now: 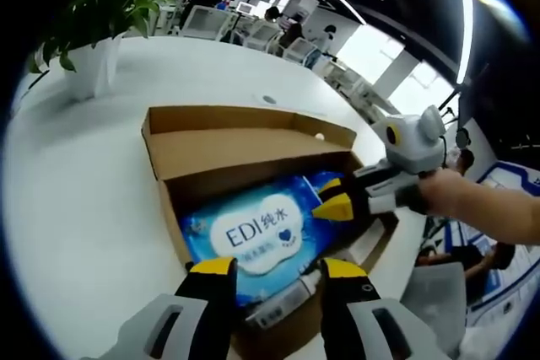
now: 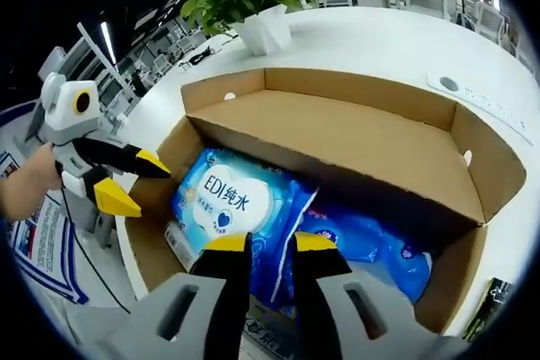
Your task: Operate the shoe box by opening the lid, removing the specified soft item, and placing it in the target area until the item is outside and the box remains undamaged.
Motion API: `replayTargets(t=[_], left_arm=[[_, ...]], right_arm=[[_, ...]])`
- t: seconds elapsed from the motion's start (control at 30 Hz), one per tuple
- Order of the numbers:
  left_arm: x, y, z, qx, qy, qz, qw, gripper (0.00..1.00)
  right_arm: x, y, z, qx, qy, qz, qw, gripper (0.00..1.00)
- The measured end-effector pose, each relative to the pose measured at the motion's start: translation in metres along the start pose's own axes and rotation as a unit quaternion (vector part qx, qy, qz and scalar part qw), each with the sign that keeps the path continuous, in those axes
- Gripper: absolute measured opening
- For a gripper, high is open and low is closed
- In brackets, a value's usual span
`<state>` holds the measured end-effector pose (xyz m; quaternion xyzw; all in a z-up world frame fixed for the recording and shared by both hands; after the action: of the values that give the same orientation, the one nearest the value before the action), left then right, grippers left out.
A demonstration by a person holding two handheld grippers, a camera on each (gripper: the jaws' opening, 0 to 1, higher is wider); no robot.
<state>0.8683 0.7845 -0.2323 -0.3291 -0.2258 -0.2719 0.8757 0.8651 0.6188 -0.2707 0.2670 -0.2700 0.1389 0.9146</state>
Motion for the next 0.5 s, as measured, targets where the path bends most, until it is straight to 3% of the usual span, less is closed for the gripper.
replayTargets(t=[0.23, 0.5], left_arm=[[0.0005, 0.0042, -0.0018, 0.003, 0.001, 0.002, 1.0000, 0.39], [-0.0001, 0.0039, -0.0032, 0.008, 0.003, 0.001, 1.0000, 0.39]], right_arm=[[-0.0050, -0.0026, -0.0100, 0.001, 0.006, -0.003, 1.0000, 0.04], [-0.0016, 0.0017, -0.0065, -0.003, 0.000, 0.014, 0.9999, 0.02]])
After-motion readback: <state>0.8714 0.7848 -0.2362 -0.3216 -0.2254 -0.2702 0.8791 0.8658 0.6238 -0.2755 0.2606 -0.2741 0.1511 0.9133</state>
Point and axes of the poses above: the point that each gripper's makers call its tool centre point, and the gripper's own axes: z roughly backward along the fingers, y roughly to its left, x roughly out of its top, the point moved 5 cm from there along z, roughly backward along the fingers, and after that the axes turned 2 degrees about x, right-handed, at the moved point
